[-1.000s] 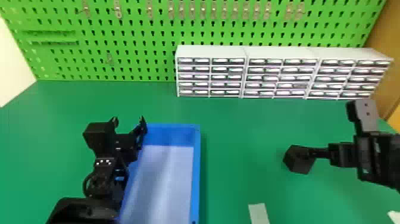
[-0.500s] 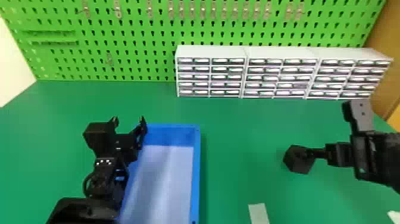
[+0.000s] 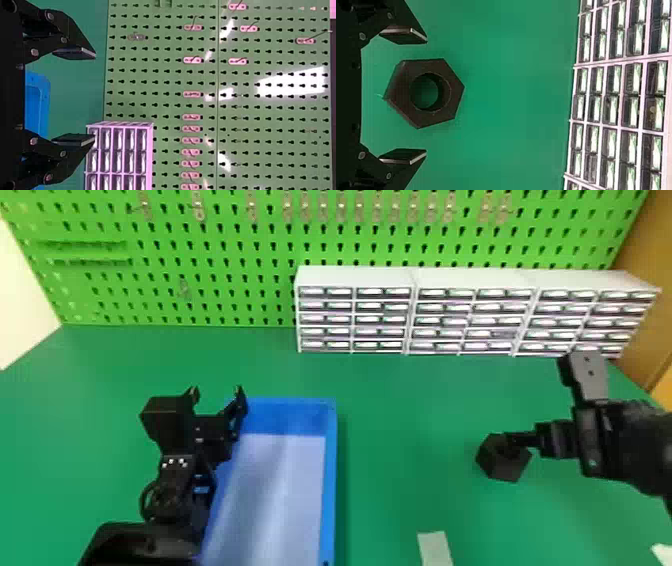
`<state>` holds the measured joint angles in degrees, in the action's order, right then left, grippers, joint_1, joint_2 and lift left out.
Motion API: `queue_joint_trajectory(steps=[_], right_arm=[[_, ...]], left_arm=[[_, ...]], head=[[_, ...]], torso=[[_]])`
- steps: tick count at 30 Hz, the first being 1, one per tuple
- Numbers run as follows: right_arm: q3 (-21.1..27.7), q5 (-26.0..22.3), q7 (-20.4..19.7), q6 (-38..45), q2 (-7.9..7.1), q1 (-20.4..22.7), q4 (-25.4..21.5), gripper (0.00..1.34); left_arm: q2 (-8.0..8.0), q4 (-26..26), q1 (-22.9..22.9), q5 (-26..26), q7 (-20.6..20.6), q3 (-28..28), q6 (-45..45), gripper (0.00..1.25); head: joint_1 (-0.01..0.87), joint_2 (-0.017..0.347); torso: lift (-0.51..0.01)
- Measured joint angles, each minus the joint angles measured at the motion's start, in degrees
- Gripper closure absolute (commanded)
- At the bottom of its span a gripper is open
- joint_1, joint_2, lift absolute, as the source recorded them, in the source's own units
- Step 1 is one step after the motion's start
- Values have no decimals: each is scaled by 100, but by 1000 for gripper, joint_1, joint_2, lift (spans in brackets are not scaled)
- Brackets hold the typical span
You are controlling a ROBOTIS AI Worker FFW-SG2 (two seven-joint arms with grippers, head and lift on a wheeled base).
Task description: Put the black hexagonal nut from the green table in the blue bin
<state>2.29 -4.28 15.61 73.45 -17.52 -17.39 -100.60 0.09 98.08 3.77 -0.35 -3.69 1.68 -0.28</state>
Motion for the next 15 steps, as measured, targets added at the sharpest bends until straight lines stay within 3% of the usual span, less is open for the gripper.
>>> queue_joint_trajectory(steps=[6,15], right_arm=[[-120,293,360,-32,-21,-257,344,279],[-260,1154,1115,-149,40,-684,1068,277]], left_arm=[[0,0,1,0,0,-1,-1,510],[0,0,1,0,0,-1,0,510]], head=[[657,57],[657,57]], torso=[[-95],[-95]])
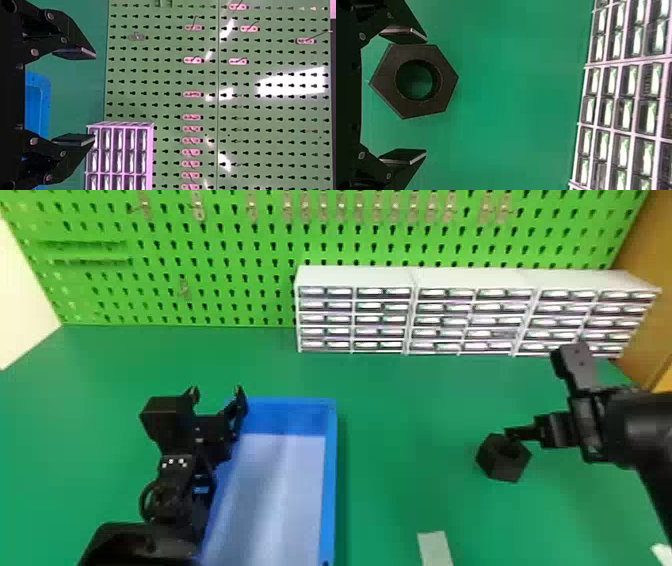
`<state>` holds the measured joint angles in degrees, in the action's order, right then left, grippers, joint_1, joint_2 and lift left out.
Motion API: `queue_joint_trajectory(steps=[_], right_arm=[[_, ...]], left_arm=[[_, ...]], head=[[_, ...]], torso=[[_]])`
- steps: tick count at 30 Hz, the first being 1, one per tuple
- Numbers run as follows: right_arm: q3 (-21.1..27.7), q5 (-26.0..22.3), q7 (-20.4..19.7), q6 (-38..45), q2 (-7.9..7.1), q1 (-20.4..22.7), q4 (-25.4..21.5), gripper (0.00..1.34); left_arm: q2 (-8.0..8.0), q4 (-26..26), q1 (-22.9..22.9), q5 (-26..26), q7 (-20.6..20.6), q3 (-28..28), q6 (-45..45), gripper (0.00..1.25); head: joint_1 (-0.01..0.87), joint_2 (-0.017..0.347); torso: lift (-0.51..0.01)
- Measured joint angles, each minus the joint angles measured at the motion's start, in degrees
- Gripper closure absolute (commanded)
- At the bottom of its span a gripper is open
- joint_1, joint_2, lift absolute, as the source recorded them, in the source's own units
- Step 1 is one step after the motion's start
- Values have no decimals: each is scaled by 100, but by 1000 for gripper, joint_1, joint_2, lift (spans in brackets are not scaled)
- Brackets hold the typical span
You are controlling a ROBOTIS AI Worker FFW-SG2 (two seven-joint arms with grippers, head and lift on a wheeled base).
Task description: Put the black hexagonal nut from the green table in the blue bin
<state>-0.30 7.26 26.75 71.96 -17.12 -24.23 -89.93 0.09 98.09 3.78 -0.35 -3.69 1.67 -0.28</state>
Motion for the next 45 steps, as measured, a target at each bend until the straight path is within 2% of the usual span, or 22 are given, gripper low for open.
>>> queue_joint_trajectory(steps=[8,14,21,29,45], right_arm=[[6,856,699,-214,174,-291,670,277],[30,1258,926,-423,299,-447,1130,277],[-4,1317,963,-634,373,-599,1562,277],[-3,1286,971,-754,419,-685,1834,277],[7,1266,972,-878,367,-781,2084,282]], left_arm=[[0,0,0,0,0,-6,1,510],[1,0,0,0,0,-7,1,510],[2,0,0,0,0,-9,2,510],[1,0,0,0,0,0,6,510],[2,0,-24,0,0,7,52,510]], head=[[657,57],[657,57],[657,57],[657,57],[657,57]], torso=[[-95],[-95],[-95],[-95],[-95]])
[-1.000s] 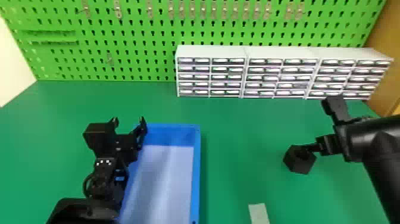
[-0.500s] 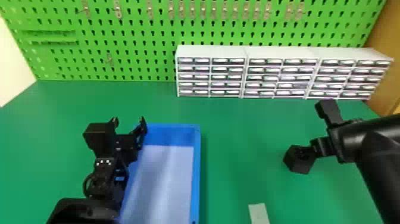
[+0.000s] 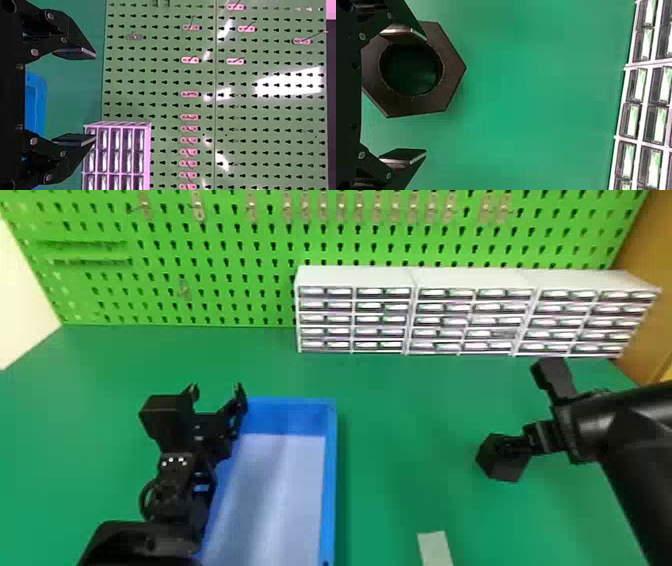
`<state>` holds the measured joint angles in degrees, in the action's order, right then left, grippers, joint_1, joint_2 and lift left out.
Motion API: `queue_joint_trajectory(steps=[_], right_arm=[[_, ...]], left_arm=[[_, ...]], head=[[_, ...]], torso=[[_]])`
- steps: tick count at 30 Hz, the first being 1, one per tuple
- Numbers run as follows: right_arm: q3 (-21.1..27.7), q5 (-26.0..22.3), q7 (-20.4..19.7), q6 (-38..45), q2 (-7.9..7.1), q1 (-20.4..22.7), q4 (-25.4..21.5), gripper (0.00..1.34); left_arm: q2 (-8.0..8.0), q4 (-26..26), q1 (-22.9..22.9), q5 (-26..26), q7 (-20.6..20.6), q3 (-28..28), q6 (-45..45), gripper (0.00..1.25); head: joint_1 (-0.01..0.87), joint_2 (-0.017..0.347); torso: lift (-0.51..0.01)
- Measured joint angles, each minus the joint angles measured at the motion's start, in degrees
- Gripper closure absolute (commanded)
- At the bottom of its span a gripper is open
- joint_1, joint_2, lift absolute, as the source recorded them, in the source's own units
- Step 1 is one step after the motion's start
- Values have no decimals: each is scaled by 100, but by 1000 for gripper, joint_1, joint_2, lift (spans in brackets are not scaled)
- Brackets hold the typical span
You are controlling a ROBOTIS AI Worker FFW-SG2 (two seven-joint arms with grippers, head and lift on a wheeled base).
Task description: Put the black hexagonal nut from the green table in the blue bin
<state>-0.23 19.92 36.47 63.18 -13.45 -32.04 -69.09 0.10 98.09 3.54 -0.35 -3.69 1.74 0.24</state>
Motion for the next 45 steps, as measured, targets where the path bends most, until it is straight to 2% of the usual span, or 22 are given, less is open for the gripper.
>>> queue_joint_trajectory(steps=[23,27,31,36,39,45], right_arm=[[-71,-24,-9,-226,-7,-98,432,308],[-76,-38,-7,-227,-7,-97,494,438],[-51,-94,-6,-227,-6,-84,576,737],[-86,-60,-8,-115,-1,-76,643,937],[-110,-26,-7,-63,0,-75,647,1010],[-16,-124,-7,-83,-3,-28,648,1049]], left_arm=[[-1,-40,-44,-9,0,27,55,512],[-1,-44,-46,-9,0,25,63,512],[0,-44,-46,-9,0,27,64,512],[-1,-49,-46,-16,0,26,64,512],[0,-53,-46,-17,0,23,64,512],[-1,-61,-46,-18,0,28,64,512]], head=[[657,57],[657,57],[657,57],[657,57],[657,57],[657,57]], torso=[[-95],[-95],[-95],[-95],[-95],[-95]])
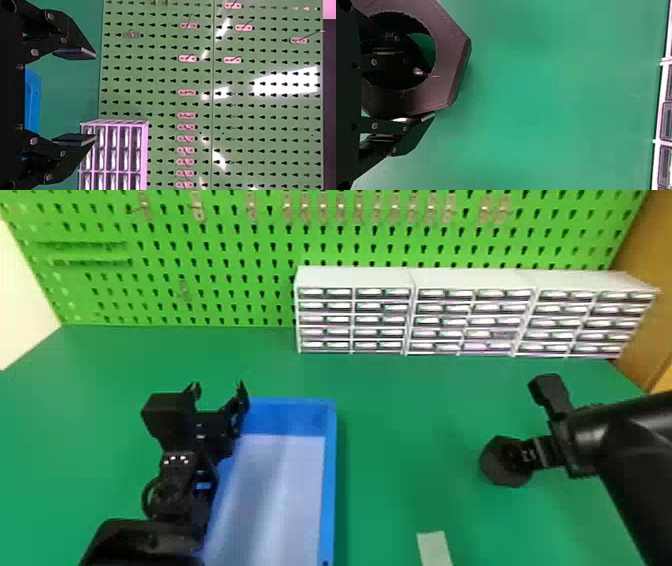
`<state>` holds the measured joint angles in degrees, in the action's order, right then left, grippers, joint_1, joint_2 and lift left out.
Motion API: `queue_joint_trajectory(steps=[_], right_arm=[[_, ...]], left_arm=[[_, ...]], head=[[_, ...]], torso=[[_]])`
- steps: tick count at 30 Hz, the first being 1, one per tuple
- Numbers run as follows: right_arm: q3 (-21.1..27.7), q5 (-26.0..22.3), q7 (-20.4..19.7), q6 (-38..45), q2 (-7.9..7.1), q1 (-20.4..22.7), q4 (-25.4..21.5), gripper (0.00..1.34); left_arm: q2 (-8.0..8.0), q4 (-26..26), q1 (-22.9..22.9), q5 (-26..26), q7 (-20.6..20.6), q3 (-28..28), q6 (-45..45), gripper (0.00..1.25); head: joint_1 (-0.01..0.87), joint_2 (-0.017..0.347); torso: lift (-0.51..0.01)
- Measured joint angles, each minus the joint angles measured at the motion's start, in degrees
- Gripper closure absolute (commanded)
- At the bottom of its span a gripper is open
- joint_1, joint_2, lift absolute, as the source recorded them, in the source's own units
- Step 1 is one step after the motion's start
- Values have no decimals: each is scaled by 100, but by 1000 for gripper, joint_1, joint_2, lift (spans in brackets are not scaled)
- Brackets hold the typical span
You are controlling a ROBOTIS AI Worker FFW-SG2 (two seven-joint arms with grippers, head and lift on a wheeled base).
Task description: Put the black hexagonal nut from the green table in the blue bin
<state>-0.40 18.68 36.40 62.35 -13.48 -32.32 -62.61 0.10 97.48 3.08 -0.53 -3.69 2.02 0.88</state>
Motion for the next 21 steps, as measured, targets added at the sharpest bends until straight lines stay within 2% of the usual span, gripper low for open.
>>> queue_joint_trajectory(steps=[11,21], right_arm=[[356,-270,2,-140,-14,193,-115,1050],[903,-588,-1,-355,68,475,-696,1050]], left_arm=[[1,-1,1,0,0,0,0,512],[0,-13,9,1,0,22,0,512]], head=[[657,57],[657,57]], torso=[[-95],[-95]])
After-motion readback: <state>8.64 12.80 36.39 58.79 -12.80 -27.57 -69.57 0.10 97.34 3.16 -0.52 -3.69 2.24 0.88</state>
